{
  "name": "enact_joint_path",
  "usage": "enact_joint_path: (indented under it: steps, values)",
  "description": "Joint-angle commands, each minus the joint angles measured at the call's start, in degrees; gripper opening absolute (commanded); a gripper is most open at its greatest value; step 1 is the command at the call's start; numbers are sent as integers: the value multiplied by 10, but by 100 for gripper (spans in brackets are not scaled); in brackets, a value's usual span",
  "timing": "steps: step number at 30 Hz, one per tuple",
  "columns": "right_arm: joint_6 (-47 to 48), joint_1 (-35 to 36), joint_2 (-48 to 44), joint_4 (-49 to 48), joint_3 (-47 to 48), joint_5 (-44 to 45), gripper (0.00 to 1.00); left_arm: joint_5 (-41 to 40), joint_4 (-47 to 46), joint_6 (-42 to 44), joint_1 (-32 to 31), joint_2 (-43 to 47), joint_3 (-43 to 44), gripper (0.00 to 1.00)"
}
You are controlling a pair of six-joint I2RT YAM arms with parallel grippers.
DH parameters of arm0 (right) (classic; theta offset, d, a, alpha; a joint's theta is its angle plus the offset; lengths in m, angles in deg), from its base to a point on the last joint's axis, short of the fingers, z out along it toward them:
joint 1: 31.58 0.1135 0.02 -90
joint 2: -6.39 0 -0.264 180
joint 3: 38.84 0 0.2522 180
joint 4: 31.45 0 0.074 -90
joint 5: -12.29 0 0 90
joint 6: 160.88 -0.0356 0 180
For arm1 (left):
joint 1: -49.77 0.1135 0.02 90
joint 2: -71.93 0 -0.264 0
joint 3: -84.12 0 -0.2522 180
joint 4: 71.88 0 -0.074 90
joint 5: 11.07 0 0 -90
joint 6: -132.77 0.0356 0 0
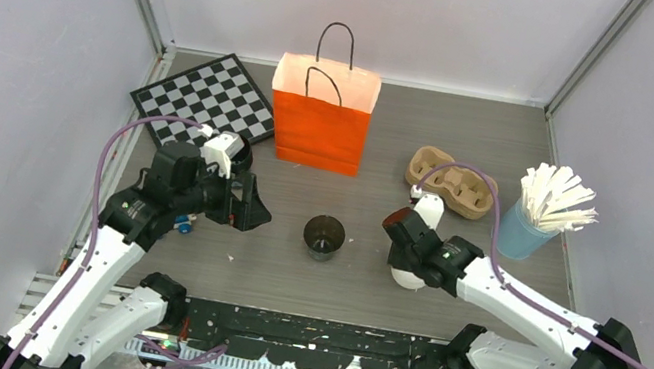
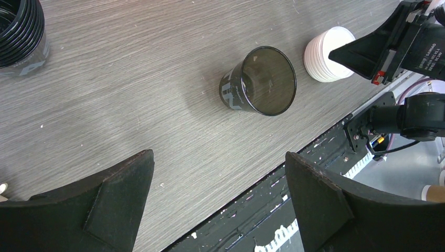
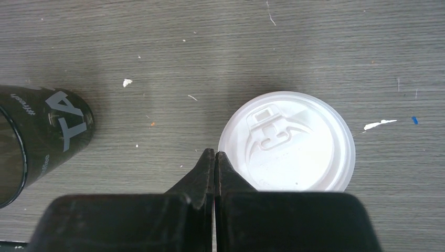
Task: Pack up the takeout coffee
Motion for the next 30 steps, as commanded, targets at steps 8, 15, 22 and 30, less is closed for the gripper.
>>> enact_joint_path:
  steps: [8,15,22,30]
  values:
    - [30,-2,10,-10,13,-24,17,6,-11,-2,-2,4,1,97]
    - [42,-2,59,7,34,-13,21,7,-10,-1,-3,2,1,97]
    - [48,-2,60,7,36,-5,14,8,-11,-1,-2,1,1,97]
    - [54,-1,31,7,34,-8,0,8,-10,-1,-2,-1,1,97]
